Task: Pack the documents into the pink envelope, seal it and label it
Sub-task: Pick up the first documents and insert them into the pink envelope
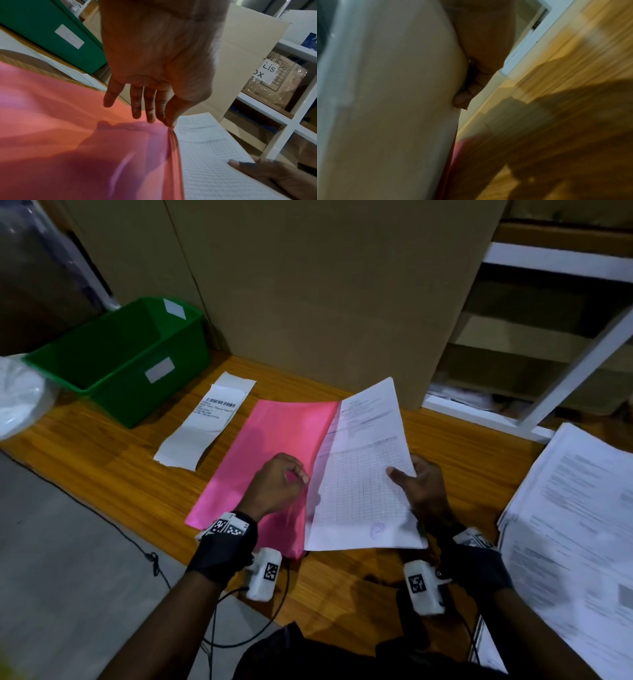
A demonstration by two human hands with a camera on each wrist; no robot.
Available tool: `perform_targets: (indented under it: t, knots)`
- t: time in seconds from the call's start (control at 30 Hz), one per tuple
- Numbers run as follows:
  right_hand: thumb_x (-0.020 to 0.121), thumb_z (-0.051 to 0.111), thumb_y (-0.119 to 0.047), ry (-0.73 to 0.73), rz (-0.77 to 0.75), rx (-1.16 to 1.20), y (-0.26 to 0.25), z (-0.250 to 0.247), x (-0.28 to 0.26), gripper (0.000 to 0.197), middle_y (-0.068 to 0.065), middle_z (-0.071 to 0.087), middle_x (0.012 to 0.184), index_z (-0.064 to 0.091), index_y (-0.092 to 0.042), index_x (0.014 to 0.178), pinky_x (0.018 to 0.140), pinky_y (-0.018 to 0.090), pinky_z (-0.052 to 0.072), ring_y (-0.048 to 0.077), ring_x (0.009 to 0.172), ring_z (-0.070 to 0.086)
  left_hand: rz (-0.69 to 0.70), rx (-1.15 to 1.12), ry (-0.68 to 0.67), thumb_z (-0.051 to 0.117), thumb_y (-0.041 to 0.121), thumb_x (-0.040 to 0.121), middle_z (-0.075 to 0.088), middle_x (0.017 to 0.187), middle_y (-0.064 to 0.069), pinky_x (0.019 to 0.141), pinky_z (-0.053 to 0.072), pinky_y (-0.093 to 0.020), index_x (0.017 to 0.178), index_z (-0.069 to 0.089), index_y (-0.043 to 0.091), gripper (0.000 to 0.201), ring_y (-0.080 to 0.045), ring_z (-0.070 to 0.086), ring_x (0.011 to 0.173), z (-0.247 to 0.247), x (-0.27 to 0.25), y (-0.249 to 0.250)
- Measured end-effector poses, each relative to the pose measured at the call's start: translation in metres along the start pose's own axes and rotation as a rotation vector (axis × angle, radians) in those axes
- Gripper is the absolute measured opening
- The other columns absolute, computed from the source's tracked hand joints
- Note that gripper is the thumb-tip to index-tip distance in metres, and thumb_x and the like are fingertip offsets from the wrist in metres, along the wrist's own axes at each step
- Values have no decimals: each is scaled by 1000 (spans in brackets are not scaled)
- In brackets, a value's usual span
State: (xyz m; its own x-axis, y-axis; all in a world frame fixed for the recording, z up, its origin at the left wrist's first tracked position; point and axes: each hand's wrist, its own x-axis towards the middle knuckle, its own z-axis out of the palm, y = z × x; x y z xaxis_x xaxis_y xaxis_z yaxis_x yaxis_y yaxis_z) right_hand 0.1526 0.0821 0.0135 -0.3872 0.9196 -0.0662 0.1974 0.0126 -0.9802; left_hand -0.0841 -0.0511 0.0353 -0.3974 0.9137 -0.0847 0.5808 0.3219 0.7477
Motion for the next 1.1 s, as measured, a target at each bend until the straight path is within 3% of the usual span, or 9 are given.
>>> perform_targets:
  t: [0.17, 0.3, 0.43, 0.53, 0.63, 0.73, 0.8, 0.9, 1.1]
  knots:
    - [91, 66, -7, -35, -2, -11, -8, 0, 7, 20, 5, 71, 105, 66, -6, 111, 73, 27, 58, 14, 90, 69, 4, 55, -20, 64, 4, 79, 61, 98, 0, 92, 47, -31, 77, 71, 14, 12, -14, 60, 94, 9, 3, 7]
    - [89, 69, -15, 17, 69, 39, 6, 16, 6, 23, 6, 72, 108, 66, -10, 112, 81, 42, 57, 25, 95, 70, 0, -23, -15, 63, 4, 78, 60, 99, 0, 92, 46, -30, 78, 71, 13, 12, -15, 58, 97, 21, 9, 16]
    - [90, 67, -8, -67, 140, 80, 13, 37, -2, 15, 0, 72, 100, 66, -18, 102, 74, 33, 56, 22, 92, 68, -6, -54, -36, 66, 5, 78, 58, 105, -2, 95, 46, -32, 77, 71, 18, 14, -16, 57, 101, 31, 16, 13]
    - [90, 67, -7, -95, 206, 56, 20, 33, 2, 17, 6, 72, 107, 64, -20, 101, 85, 47, 57, 27, 100, 69, -14, -78, -48, 69, 13, 82, 59, 110, -1, 98, 43, -29, 78, 71, 17, 5, -11, 57, 107, 29, 16, 10]
    - [87, 69, -5, -21, 242, 63, 26, 25, 8, 26, 15, 71, 111, 62, -12, 111, 84, 55, 57, 30, 96, 71, 9, -82, -6, 68, 25, 87, 61, 93, -1, 85, 46, -22, 78, 64, 17, 13, -1, 60, 89, 8, 20, -13]
    - [87, 68, -2, 5, 229, 86, 23, 27, 11, 35, 14, 72, 110, 60, -4, 121, 82, 50, 58, 30, 95, 71, -184, 305, 24, 51, 67, 78, 53, 117, -11, 89, 51, -48, 101, 55, 24, 49, -29, 54, 108, -23, 26, -50]
    - [88, 66, 1, 2, 239, 134, 20, 35, 12, 32, 11, 73, 104, 61, -5, 119, 75, 40, 59, 25, 91, 72, -311, 448, -75, 54, 70, 77, 37, 140, -10, 102, 38, -62, 125, 45, 29, 63, -38, 41, 128, -34, 27, -69]
    - [90, 64, 1, -73, 263, 139, 18, 53, 11, 25, 8, 73, 91, 62, -3, 114, 65, 35, 60, 15, 75, 72, -298, 504, -164, 46, 75, 75, 21, 154, -15, 106, 31, -65, 137, 31, 30, 78, -42, 28, 139, -34, 26, -83]
    - [87, 69, -3, -100, 251, 40, 22, 50, 22, 12, 14, 74, 93, 68, -15, 90, 75, 52, 59, 31, 83, 72, -213, 406, -119, 44, 77, 70, 47, 117, -9, 89, 50, -51, 108, 43, 28, 62, -32, 54, 107, -38, 21, -82]
